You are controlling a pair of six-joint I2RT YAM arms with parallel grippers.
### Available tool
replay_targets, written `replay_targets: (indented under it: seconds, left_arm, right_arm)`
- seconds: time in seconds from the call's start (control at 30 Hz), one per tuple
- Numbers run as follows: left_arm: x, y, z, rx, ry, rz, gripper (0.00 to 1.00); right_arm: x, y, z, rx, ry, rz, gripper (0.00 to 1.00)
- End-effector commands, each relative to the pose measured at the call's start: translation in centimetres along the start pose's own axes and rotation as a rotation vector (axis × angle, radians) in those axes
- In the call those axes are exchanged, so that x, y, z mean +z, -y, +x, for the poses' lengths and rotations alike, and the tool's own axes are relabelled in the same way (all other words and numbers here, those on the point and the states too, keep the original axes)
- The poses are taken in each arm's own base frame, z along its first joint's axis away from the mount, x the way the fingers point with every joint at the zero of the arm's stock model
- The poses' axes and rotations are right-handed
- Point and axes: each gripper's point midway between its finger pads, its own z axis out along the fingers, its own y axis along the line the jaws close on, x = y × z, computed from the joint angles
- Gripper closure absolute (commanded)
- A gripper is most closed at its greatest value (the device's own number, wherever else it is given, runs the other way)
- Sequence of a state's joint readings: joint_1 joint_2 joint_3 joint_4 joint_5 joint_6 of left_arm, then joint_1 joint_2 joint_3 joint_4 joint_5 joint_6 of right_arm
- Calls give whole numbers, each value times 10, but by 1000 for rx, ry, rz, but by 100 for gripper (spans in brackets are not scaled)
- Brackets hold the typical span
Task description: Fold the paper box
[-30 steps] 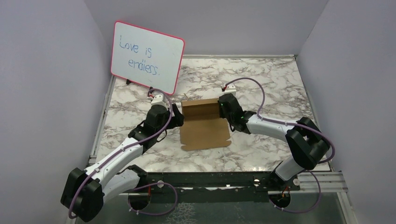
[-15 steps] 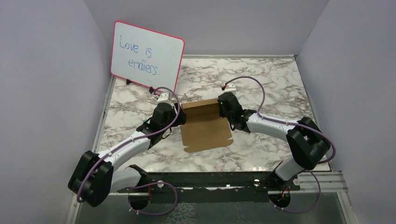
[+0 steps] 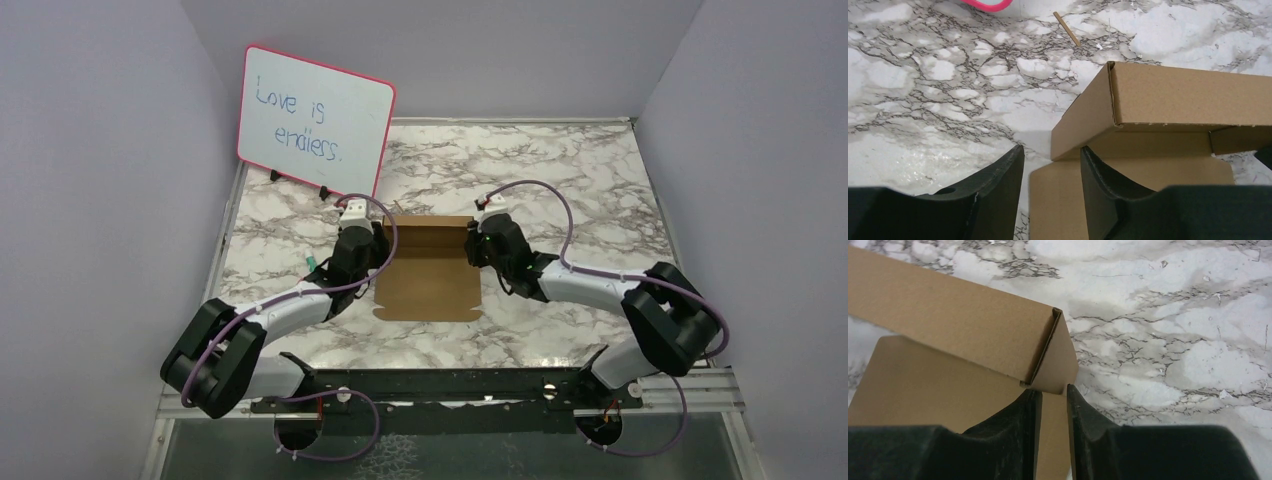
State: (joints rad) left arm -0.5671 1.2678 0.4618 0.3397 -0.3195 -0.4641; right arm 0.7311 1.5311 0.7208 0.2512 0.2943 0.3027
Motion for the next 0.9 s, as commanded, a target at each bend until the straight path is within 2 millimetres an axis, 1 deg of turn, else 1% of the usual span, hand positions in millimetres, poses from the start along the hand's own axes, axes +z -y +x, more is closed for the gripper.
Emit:
replay_targets:
  seconds: [0.0, 0.1, 0.2, 0.27, 0.4, 0.43, 0.53, 0.6, 0.7, 0.87]
  left_arm:
    - [8, -4, -25, 64, 117, -37, 53]
    - [10, -7, -21, 87, 118, -47, 50]
    - [14, -9, -16, 101, 119, -46, 47]
    - [16, -8, -13, 113, 124, -33, 44]
    - [19, -2, -10, 137, 137, 14, 40]
    - [19, -1, -9, 138, 143, 26, 39]
    - [19, 2, -7, 142, 161, 57, 38]
    - [20, 5, -7, 145, 167, 73, 38]
    - [23, 5, -6, 146, 175, 80, 38]
    - [27, 6, -7, 150, 189, 104, 38]
  right_arm:
    - [-25, -20, -35, 26, 122, -136, 69]
    - [-43, -18, -46, 14, 164, -150, 62]
    - [-60, -22, -64, -22, 224, -192, 51]
    - [-68, -30, -76, -72, 248, -243, 45]
    - [-74, -52, -101, -144, 235, -332, 42]
    - [-73, -56, -105, -161, 225, -338, 41]
    - [-66, -76, -115, -223, 188, -419, 42]
    - [-58, -86, -116, -249, 164, -451, 42]
    - [-42, -93, -117, -267, 128, -467, 42]
    - [-28, -103, -119, -274, 99, -502, 42]
